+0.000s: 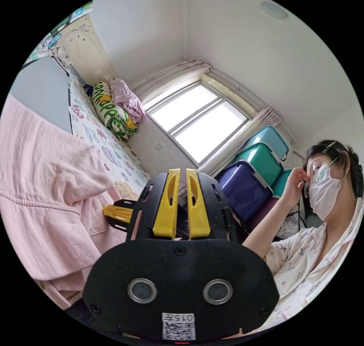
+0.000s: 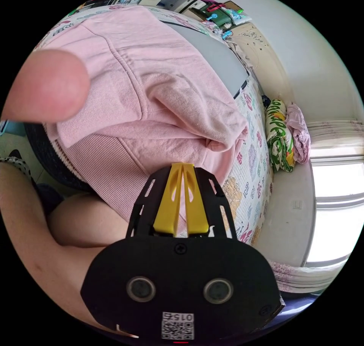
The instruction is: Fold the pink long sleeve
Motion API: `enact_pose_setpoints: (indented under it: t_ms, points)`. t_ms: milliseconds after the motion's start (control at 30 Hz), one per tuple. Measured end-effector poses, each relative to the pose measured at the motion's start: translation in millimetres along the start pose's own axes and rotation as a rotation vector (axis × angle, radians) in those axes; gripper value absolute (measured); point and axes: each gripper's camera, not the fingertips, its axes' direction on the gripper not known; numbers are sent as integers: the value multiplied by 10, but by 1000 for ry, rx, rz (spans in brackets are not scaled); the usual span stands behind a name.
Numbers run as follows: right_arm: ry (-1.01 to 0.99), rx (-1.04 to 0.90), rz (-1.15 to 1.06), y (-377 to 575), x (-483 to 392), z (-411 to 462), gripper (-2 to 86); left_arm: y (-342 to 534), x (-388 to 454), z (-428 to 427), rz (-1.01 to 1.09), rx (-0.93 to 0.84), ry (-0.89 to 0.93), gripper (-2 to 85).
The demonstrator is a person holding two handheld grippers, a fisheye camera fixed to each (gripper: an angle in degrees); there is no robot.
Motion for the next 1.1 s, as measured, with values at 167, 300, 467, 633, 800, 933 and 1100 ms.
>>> enact_pose_setpoints:
  t_ms: [167, 300, 467, 633, 800, 933, 1100]
  points:
    - [0, 0, 0, -36, -41, -11, -5, -130, -64, 37, -3, -4, 5, 16]
    - [3, -3, -7, -74, -95, -14, -5, -237, -139, 50, -15, 0, 13, 14]
    - [4, -5, -10, -110, -161, -13, -5, -347, -183, 72, -16, 7, 16, 15]
    - [1, -1, -6, -132, -245, -7, -5, -467, -216, 111, -20, 5, 24, 14]
    - [7, -3, -15, -151, -344, 2, -4, -570, -221, 122, -20, 4, 23, 14]
    - [2, -1, -8, -151, -421, 12, -4, -648, -208, 152, -16, 1, 23, 14]
    - [-7, 4, 7, -133, -508, 26, -5, -729, -197, 170, -13, 0, 25, 16]
